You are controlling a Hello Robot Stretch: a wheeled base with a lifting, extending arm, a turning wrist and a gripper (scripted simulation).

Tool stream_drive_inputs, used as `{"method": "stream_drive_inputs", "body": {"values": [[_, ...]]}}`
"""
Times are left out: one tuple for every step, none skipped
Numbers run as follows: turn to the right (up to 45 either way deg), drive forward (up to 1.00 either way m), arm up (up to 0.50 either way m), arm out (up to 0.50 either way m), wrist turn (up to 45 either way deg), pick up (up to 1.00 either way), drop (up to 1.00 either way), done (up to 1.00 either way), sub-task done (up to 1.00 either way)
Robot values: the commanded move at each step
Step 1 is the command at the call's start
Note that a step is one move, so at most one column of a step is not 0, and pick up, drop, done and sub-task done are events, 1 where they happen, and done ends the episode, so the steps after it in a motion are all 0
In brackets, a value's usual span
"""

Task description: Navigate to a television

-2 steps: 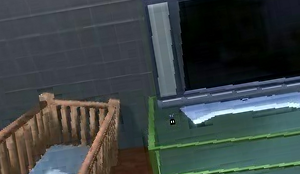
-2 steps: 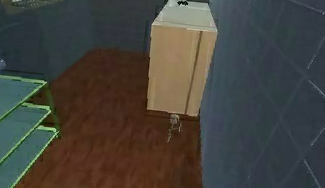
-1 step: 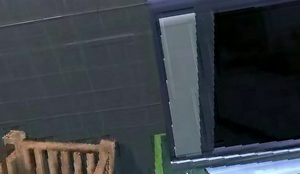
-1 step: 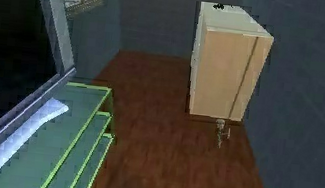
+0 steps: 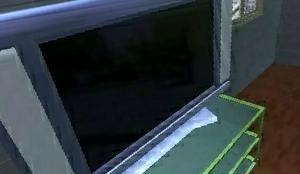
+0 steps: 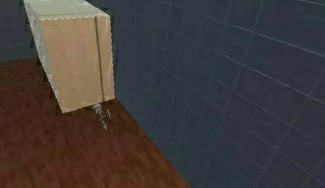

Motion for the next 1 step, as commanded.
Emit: {"method": "stream_drive_inputs", "body": {"values": [[0.0, 0.0, 0.0, 0.0, 0.0, 0.0, 0.0, 1.0, 0.0]]}}
